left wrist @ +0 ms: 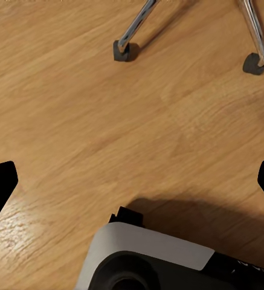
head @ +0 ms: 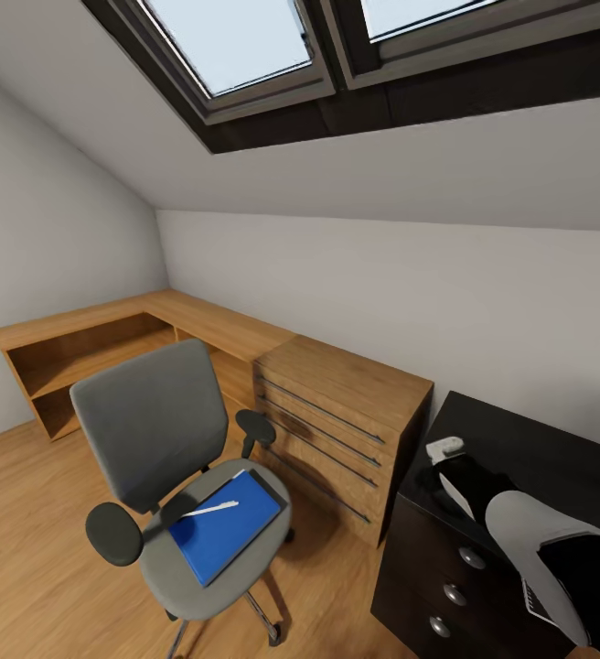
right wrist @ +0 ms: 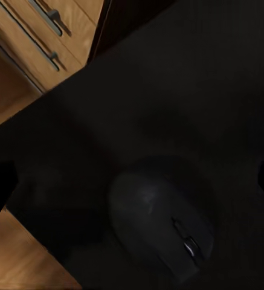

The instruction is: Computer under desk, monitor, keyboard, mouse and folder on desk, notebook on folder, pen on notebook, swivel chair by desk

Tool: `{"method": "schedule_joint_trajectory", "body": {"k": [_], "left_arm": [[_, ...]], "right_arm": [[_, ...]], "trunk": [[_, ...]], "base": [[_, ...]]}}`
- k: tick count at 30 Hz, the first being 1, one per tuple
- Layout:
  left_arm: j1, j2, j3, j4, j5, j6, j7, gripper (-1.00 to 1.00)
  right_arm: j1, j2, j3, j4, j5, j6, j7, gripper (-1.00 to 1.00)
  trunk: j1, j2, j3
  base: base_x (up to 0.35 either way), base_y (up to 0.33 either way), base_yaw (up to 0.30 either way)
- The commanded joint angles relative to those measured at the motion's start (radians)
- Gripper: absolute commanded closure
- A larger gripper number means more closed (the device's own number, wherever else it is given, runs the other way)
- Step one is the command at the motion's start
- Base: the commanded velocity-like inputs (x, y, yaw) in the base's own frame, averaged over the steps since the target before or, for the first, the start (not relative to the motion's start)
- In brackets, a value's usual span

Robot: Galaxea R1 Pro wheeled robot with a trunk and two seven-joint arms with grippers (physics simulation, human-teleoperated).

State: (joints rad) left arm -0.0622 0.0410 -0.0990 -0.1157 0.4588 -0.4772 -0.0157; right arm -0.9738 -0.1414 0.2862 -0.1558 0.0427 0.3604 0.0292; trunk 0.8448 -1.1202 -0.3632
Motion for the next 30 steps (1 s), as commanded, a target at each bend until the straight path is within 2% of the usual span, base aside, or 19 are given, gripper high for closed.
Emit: {"method": "schedule_joint_trajectory", "body": {"k": [1,4,6,7,11,12,16,19,25,30], "left_arm": [[-0.001,0.000,-0.008,0.001,0.011,-0.003,-0.002,-1.00],[0.000,0.000,-0.008,0.001,0.011,-0.003,-0.001,-1.00],[0.000,0.000,-0.008,0.001,0.011,-0.003,-0.001,-1.00],[0.000,0.000,-0.008,0.001,0.011,-0.003,-0.001,-1.00],[0.000,0.000,-0.008,0.001,0.011,-0.003,-0.001,-1.00],[-0.001,0.000,-0.008,0.001,0.011,-0.003,-0.001,-1.00],[0.000,0.000,-0.008,0.002,0.011,-0.003,-0.001,-1.00],[-0.001,0.000,-0.008,0.002,0.011,-0.003,-0.001,-1.00],[-0.001,0.000,-0.008,0.002,0.011,-0.003,-0.001,-1.00],[0.000,0.000,-0.008,0.002,0.011,-0.003,-0.001,-1.00]], "right_arm": [[0.000,-0.001,0.004,-0.002,0.018,0.006,0.016,-1.00],[0.000,-0.002,0.004,-0.001,0.062,0.004,0.061,-1.00],[0.001,-0.004,0.004,-0.001,0.116,0.002,0.114,-1.00],[0.002,-0.004,0.004,-0.001,0.156,-0.001,0.149,-1.00],[0.003,-0.006,0.003,0.001,0.232,-0.018,0.214,-1.00],[0.004,-0.007,0.003,0.007,0.262,-0.033,0.243,-1.00],[0.005,-0.010,0.003,0.035,0.303,-0.081,0.301,-1.00],[0.005,-0.013,0.003,0.046,0.314,-0.110,0.325,-1.00],[0.005,-0.043,0.005,0.056,0.325,-0.157,0.368,-1.00],[0.005,-0.056,0.005,0.058,0.366,-0.182,0.410,-1.00]], "trunk": [[0.000,-0.001,-0.001],[0.000,-0.001,-0.001],[0.000,-0.001,-0.001],[0.000,-0.001,-0.001],[0.000,-0.001,-0.001],[0.000,-0.001,-0.001],[0.000,-0.001,-0.001],[0.000,-0.001,-0.001],[0.000,-0.001,-0.001],[0.000,-0.001,-0.001]], "base": [[0.000,0.000,0.000],[0.000,0.000,0.000],[0.000,0.000,0.000],[0.000,0.000,0.000],[0.000,0.000,0.000],[0.000,0.000,0.000],[0.000,0.000,0.000],[0.000,0.000,0.000],[0.000,0.000,0.000],[0.000,0.000,0.000]]}}
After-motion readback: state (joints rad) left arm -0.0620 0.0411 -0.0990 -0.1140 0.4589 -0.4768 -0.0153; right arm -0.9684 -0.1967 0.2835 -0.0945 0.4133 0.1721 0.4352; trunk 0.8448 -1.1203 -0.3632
